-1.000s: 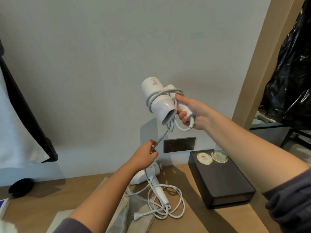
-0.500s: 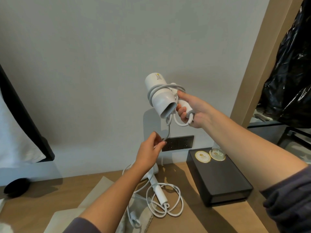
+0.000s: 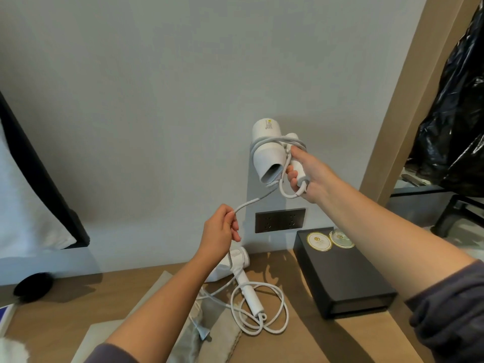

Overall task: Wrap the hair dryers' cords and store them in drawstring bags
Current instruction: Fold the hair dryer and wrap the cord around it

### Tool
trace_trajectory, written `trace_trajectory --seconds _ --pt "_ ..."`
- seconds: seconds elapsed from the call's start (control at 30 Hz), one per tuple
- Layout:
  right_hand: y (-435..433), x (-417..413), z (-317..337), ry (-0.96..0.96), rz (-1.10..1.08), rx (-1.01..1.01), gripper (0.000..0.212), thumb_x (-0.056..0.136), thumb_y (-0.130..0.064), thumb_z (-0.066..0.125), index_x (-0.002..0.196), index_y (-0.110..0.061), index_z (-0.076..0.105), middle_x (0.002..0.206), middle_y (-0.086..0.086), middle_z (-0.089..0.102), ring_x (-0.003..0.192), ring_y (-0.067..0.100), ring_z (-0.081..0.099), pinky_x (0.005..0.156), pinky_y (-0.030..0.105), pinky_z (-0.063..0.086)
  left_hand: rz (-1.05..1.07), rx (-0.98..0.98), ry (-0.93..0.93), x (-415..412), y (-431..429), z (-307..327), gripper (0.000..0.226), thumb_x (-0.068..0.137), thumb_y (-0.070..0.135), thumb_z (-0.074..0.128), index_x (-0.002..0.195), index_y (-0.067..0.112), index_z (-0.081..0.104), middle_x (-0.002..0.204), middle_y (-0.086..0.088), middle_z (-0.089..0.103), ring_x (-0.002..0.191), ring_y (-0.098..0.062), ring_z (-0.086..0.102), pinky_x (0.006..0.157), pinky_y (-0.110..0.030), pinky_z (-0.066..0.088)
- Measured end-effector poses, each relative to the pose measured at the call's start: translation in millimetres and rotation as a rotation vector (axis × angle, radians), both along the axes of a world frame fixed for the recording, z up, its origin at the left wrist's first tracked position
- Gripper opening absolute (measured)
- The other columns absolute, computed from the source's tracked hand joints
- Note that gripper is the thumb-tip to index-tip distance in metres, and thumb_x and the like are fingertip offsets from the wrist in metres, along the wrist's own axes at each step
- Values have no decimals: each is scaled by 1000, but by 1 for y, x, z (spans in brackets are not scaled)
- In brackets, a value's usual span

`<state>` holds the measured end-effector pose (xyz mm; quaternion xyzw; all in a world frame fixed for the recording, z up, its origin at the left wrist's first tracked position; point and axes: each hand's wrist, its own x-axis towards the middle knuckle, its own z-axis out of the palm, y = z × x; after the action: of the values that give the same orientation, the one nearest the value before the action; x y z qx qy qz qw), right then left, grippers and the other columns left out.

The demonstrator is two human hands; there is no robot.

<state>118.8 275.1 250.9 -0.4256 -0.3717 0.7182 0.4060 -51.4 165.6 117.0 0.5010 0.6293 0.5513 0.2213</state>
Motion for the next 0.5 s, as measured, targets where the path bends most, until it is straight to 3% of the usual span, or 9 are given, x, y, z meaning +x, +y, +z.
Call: trace_trajectory --seconds 0.13,0.27,0.4,0.5 --pt "3 4 6 45 -113 40 28 87 -42 70 91 -16 62 62 1 59 40 6 48 36 17 42 94 -104 21 -19 -6 -17 30 103 18 34 80 9 51 66 -6 52 50 -15 48 53 -32 50" --pt "6 11 10 39 -133 61 29 86 -43 70 94 -16 63 63 1 59 42 6 48 37 17 43 221 -206 197 -45 -8 -32 32 101 15 35 72 15 49 66 -2 51 62 -22 46 60 -32 38" --pt "-2 10 5 -2 -103 71 30 86 -42 71 99 -16 64 64 1 59 43 7 49 41 17 46 183 -323 242 -40 -6 -28 30 99 11 34 75 13 53 75 0 57 73 -23 52 62 -31 34" --pt "-8 10 5 -20 -89 99 28 87 -41 70 100 -17 65 64 2 58 43 7 48 44 19 47 73 -323 239 -29 -10 -22 22 100 25 40 85 17 54 76 2 56 72 -18 53 63 -28 39"
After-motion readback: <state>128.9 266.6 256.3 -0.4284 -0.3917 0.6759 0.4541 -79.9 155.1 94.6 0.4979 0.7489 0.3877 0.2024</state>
